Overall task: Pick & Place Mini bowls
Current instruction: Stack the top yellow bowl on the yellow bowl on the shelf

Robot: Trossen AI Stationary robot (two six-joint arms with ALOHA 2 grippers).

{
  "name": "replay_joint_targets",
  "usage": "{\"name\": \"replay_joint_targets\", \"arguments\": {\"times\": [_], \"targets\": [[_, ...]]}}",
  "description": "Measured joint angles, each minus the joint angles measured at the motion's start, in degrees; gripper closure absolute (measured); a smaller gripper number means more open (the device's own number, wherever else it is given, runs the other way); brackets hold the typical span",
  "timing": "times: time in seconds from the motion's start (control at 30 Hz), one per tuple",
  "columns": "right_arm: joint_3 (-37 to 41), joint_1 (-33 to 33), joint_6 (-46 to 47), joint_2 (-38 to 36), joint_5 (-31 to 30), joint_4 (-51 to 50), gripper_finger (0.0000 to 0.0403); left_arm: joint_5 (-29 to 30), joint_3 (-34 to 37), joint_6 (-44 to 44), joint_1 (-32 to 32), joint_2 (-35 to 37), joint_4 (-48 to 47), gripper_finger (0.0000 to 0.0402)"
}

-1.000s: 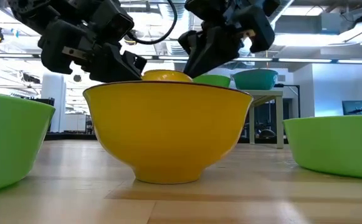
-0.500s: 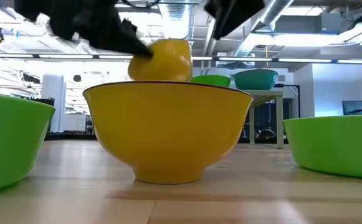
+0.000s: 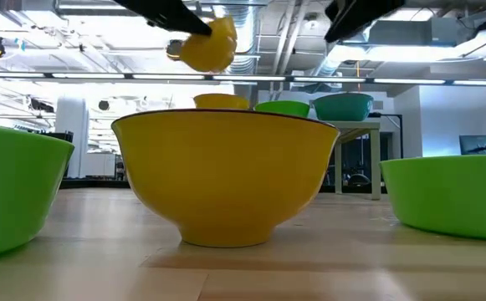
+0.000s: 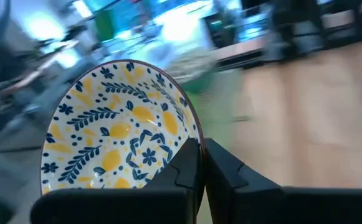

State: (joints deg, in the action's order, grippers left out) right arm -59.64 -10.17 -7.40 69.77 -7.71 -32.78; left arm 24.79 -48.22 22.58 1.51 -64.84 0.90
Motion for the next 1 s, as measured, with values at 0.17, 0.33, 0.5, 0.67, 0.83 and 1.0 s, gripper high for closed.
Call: {"name": "replay_joint_targets", "arguments": {"times": [0.17, 0.33, 0.5, 0.67, 0.83, 1.0], "targets": [[9.2, 0.1, 0.0, -2.1, -3.0, 12.3, 0.0301, -1.3, -4.3, 2.0, -7.7, -4.2, -3.5, 0.0390], [13.3, 0.5, -1.3, -1.7, -2.9, 16.3, 0.0301, -0.4, -7.3, 0.6, -12.7, -7.8, -10.1, 0.0389], [13.3, 2.6, -1.2, -2.0, -2.9, 18.3, 0.0301, -2.3, -7.8, 1.0, -12.6, -10.0, -9.9, 0.0390], [13.3, 3.8, -1.1, -2.0, -2.9, 18.9, 0.0301, -4.0, -7.9, 1.0, -12.5, -11.0, -10.8, 0.0390], [13.3, 3.9, -1.1, -2.0, -2.9, 18.9, 0.0301, -3.9, -7.9, 1.2, -12.9, -11.4, -11.1, 0.0386], [13.3, 3.8, -1.1, -2.0, -2.9, 18.8, 0.0301, -5.7, -7.8, 2.2, -12.9, -11.7, -11.1, 0.0383]]}}
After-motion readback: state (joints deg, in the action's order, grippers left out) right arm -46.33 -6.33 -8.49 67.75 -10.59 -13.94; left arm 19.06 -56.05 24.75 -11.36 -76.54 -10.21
